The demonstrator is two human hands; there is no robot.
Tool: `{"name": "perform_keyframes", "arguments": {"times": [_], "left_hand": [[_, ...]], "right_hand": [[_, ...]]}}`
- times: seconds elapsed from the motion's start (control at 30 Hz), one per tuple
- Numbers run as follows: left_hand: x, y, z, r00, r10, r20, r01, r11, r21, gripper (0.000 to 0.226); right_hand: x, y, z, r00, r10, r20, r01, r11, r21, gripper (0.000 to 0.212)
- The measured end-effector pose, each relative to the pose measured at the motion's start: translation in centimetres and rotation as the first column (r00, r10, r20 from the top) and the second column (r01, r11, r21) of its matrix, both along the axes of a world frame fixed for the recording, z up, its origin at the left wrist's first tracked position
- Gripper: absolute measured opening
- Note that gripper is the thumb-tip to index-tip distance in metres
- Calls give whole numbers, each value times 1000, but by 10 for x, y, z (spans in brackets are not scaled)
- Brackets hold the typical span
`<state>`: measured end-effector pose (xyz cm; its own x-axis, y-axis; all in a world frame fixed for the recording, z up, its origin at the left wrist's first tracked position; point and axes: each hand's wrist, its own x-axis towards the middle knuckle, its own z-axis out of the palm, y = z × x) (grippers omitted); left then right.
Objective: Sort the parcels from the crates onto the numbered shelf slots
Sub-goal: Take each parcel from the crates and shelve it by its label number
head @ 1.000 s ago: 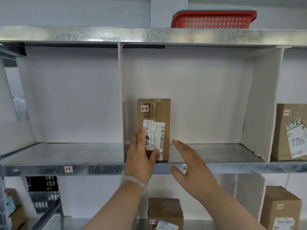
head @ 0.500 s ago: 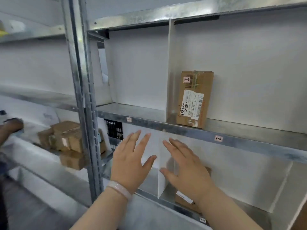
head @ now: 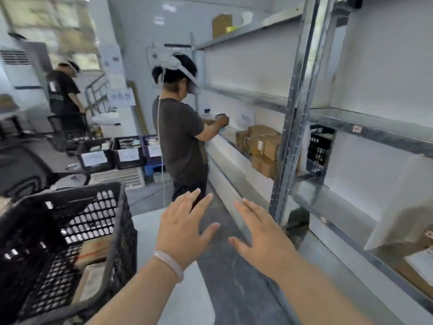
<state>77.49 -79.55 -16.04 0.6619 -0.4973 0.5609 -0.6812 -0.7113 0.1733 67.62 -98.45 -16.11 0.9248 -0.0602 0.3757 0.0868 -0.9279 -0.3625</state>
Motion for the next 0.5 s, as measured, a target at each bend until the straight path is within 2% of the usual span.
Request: {"name": "perform_keyframes", "arguments": {"times": [0.23, 0.4, 0.5], "left_hand": [[22, 129, -26, 963, 233, -138, -236, 972, -8, 63], [55, 217, -55, 890, 345, -297, -343, 937, 59, 65], [75, 267, -78, 835, 384, -394, -352, 923, 153, 65]], "right_hand": [[63, 108, 3, 986, 166, -8, -166, 986, 0, 77], [109, 188, -13, 968, 245, -51, -242, 969, 55, 73], [135, 238, -24, 947, 306, -97, -297, 950, 101, 73]]}}
